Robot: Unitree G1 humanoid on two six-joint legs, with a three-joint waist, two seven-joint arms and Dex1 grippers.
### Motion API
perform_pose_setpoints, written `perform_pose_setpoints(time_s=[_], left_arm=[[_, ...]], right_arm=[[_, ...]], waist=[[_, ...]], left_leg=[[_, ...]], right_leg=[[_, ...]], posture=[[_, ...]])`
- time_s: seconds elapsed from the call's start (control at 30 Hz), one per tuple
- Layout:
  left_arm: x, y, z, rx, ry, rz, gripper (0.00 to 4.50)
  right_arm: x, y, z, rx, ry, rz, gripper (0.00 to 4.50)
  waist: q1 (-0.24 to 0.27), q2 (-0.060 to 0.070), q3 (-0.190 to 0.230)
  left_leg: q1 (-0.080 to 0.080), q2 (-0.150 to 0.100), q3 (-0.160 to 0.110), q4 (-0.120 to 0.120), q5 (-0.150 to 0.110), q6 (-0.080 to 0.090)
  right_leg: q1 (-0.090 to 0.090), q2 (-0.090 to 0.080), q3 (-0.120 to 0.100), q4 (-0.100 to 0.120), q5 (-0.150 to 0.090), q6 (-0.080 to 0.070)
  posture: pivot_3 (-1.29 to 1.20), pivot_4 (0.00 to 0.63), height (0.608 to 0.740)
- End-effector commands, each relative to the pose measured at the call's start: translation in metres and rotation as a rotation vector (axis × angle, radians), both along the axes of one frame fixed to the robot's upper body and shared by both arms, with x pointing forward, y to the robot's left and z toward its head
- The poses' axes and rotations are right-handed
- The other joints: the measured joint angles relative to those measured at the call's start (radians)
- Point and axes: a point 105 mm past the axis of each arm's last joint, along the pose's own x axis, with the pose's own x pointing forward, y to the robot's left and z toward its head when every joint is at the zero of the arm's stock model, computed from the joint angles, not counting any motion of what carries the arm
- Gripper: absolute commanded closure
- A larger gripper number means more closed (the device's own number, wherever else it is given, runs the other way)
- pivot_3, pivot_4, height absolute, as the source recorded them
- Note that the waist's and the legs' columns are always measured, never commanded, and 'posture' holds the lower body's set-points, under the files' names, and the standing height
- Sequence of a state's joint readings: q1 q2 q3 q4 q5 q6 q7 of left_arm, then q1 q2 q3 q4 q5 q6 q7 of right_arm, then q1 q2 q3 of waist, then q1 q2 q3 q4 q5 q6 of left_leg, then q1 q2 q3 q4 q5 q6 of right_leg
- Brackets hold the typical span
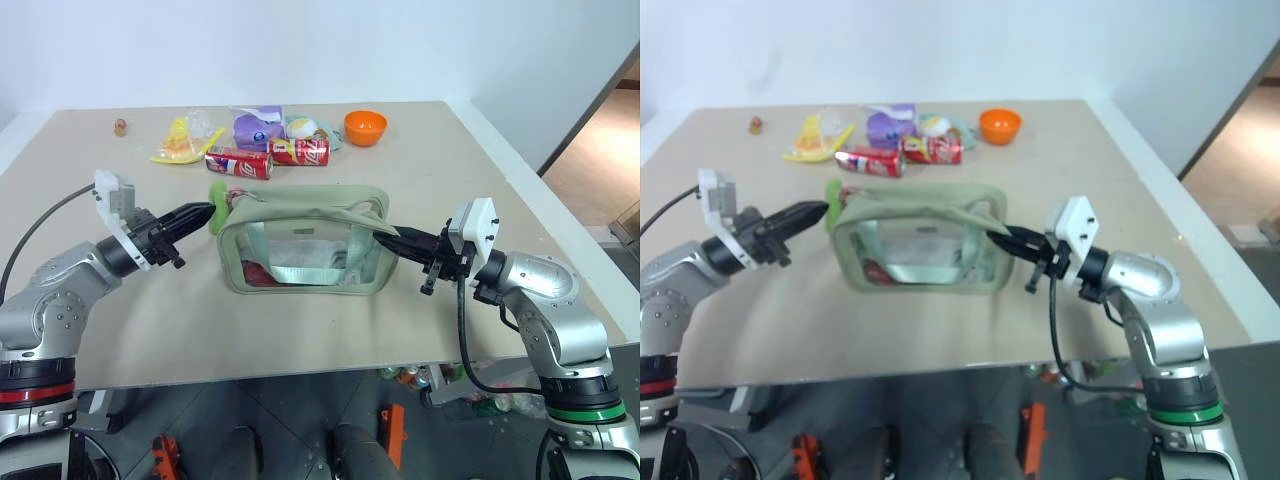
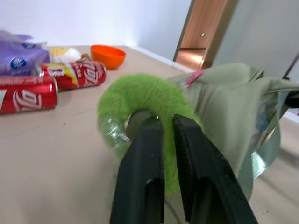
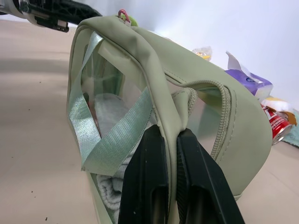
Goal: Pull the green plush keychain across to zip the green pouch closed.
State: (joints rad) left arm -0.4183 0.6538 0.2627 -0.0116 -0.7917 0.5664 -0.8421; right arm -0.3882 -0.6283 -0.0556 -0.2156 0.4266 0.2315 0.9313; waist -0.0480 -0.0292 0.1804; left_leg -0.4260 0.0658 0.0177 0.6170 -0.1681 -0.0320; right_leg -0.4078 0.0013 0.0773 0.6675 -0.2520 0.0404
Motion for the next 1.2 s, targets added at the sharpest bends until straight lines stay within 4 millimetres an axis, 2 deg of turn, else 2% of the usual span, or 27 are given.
perform_pose_setpoints(time_s=[0.03, 0.23, 0.33, 0.47, 0.87, 0.97, 1.17, 1.2], left_arm=[[0.0, -0.006, 0.006, 0.018, -0.032, -0.023, 3.82], [0.001, -0.004, 0.014, -0.063, 0.01, -0.04, 3.82], [0.002, -0.001, 0.016, -0.05, 0.006, -0.03, 3.01], [0.002, -0.005, 0.017, -0.009, -0.042, -0.037, 1.65], [0.002, -0.015, 0.005, 0.047, -0.014, -0.12, 1.65], [0.004, -0.016, 0.005, 0.052, -0.027, -0.13, 2.41], [0.005, -0.016, 0.002, 0.079, -0.032, -0.13, 4.48], [0.006, -0.015, 0.003, 0.081, -0.041, -0.126, 4.48]], right_arm=[[-0.006, 0.0, 0.009, -0.01, -0.048, 0.012, 4.5], [-0.006, -0.002, 0.008, -0.018, -0.049, 0.006, 4.5], [-0.005, -0.002, 0.008, -0.022, -0.049, 0.001, 4.5], [-0.005, -0.003, 0.009, -0.025, -0.053, -0.002, 4.5], [-0.006, -0.004, 0.009, -0.033, -0.057, -0.002, 4.5], [-0.006, -0.004, 0.009, -0.036, -0.056, -0.002, 4.5], [-0.008, -0.005, 0.009, -0.041, -0.055, -0.002, 4.5], [-0.008, -0.005, 0.009, -0.042, -0.056, -0.002, 4.5]], waist=[[0.0, 0.0, 0.0], [0.0, 0.0, 0.0], [0.0, 0.0, 0.0], [0.001, 0.0, 0.0], [0.002, 0.0, 0.0], [0.002, 0.0, 0.0], [0.002, 0.0, 0.0], [0.002, 0.0, 0.0]], left_leg=[[0.0, 0.0, 0.0, 0.0, 0.0, 0.0], [0.0, 0.0, 0.0, 0.0, 0.0, 0.0], [0.0, 0.0, 0.0, 0.0, 0.0, 0.0], [0.0, 0.0, 0.0, 0.0, 0.0, 0.0], [0.0, 0.0, 0.0, 0.0, 0.0, 0.0], [0.0, -0.001, 0.0, 0.0, 0.0, 0.0], [0.0, -0.001, 0.0, 0.0, 0.0, 0.0], [-0.001, -0.001, 0.0, 0.0, 0.0, 0.0]], right_leg=[[0.0, 0.0, 0.0, 0.0, 0.0, 0.0], [0.0, 0.0, 0.0, 0.0, 0.0, 0.0], [0.0, 0.0, 0.0, 0.0, 0.0, 0.0], [0.0, 0.0, 0.0, 0.0, 0.0, 0.0], [0.0, 0.0, 0.0, 0.0, 0.0, 0.0], [0.0, -0.001, 0.0, 0.0, 0.0, 0.001], [0.0, 0.0, 0.0, 0.0, 0.0, 0.001], [0.0, 0.0, 0.0, 0.0, 0.0, 0.001]], posture=[[0.0, 0.15, 0.74], [0.0, 0.15, 0.74], [0.0, 0.15, 0.74], [0.0, 0.15, 0.74], [0.0, 0.15, 0.74], [0.0, 0.15, 0.74], [0.0, 0.15, 0.74], [0.0, 0.15, 0.74]])
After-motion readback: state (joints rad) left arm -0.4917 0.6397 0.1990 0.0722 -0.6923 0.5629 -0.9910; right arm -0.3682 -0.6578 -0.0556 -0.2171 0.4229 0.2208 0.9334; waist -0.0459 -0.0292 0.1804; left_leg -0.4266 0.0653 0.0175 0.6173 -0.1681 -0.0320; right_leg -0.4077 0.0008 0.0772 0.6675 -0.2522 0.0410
